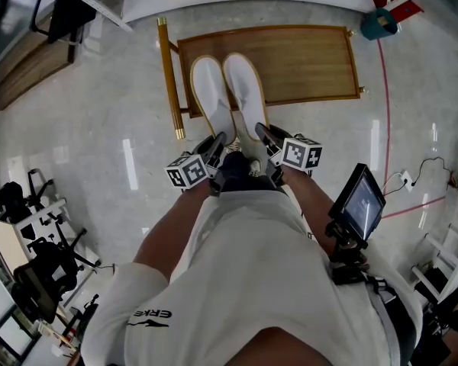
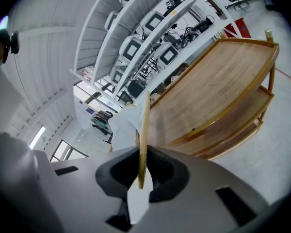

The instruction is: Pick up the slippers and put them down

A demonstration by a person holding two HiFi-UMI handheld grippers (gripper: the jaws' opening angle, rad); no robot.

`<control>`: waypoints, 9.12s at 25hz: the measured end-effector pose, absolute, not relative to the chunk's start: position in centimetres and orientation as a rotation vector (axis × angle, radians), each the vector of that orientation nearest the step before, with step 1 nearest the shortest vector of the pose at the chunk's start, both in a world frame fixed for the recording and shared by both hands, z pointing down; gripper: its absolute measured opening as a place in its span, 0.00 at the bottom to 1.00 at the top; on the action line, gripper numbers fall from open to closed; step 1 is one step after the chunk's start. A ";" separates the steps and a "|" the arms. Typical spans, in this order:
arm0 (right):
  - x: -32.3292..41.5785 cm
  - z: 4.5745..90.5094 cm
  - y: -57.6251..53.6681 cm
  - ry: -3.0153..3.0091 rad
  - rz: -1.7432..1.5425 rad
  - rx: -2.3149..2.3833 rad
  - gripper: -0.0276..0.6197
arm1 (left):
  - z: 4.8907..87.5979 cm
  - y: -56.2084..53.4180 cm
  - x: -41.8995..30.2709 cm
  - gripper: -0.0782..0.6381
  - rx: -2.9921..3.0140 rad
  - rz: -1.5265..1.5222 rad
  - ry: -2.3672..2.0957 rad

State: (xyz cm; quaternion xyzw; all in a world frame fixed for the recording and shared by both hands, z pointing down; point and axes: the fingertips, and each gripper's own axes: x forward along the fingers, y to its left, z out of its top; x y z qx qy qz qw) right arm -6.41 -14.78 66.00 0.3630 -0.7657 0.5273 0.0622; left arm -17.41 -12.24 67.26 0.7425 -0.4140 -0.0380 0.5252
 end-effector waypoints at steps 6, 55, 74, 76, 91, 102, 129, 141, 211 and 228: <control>-6.8 63.3 -14.6 -2.394 1.557 1.090 0.09 | 64.9 -12.3 -17.6 0.16 1.810 -0.133 -1.009; -5.2 44.9 -16.8 -2.882 1.346 1.179 0.09 | 48.1 -15.2 -17.2 0.16 2.077 -0.414 -0.951; -3.8 45.4 -17.6 -2.848 1.348 1.335 0.09 | 48.4 -17.0 -15.6 0.16 2.102 -0.366 -0.840; -3.1 45.5 -18.0 -2.839 1.344 1.381 0.09 | 48.5 -17.7 -14.9 0.16 2.108 -0.353 -0.807; 2.4 46.1 -20.8 -2.724 1.313 1.824 0.09 | 49.4 -23.1 -8.9 0.16 2.170 -0.224 -0.501; 8.0 46.9 -20.8 -2.622 1.353 2.019 0.09 | 49.9 -24.4 -2.8 0.16 2.163 -0.151 -0.382; 28.9 49.1 -25.0 -2.630 1.511 1.718 0.09 | 51.6 -27.1 17.7 0.16 2.053 -0.210 -0.598; 28.4 52.1 -27.0 -2.575 1.587 1.508 0.09 | 55.1 -27.1 16.7 0.16 1.936 -0.197 -0.728; 28.3 72.6 -24.3 -1.956 2.030 1.228 0.10 | 73.6 -22.5 18.4 0.16 1.513 -0.016 -0.745; 28.5 73.6 -24.2 -1.932 1.984 1.227 0.16 | 74.3 -22.2 18.5 0.19 1.524 0.010 -0.719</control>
